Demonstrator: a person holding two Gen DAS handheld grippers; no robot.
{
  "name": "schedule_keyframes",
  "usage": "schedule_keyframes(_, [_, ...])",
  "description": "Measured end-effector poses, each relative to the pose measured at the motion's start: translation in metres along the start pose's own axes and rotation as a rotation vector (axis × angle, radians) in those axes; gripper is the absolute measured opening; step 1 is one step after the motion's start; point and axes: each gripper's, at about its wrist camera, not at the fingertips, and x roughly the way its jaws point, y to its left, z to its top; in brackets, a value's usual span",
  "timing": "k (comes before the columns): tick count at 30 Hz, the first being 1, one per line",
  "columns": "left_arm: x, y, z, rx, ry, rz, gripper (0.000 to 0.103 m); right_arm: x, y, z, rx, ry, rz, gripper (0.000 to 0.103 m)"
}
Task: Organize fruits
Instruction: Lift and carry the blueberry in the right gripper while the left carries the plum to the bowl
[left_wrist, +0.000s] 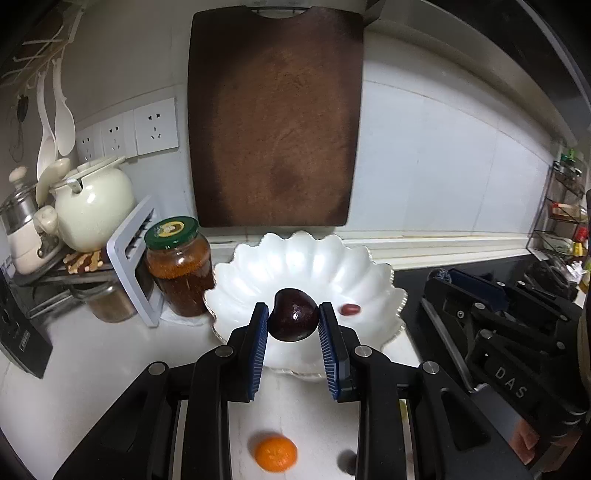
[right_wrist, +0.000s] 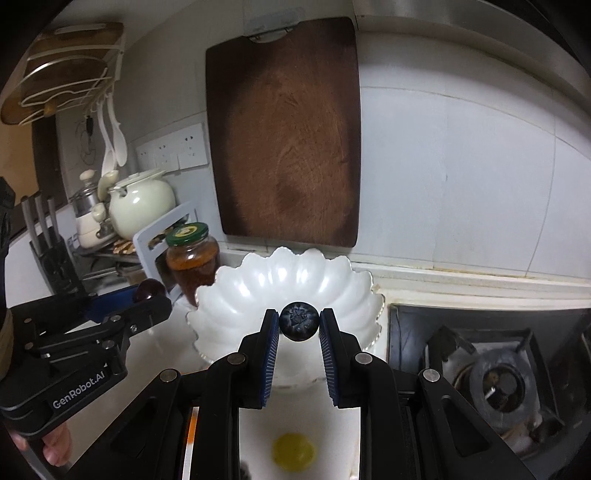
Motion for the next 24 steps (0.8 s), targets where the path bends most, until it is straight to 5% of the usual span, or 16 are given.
schedule_keyframes(24, [0.097, 0.014, 0.047, -0.034, 0.135, -0.007, 0.028, 0.095, -0.016, 0.049, 0.017, 0.121, 0.009, 0.024])
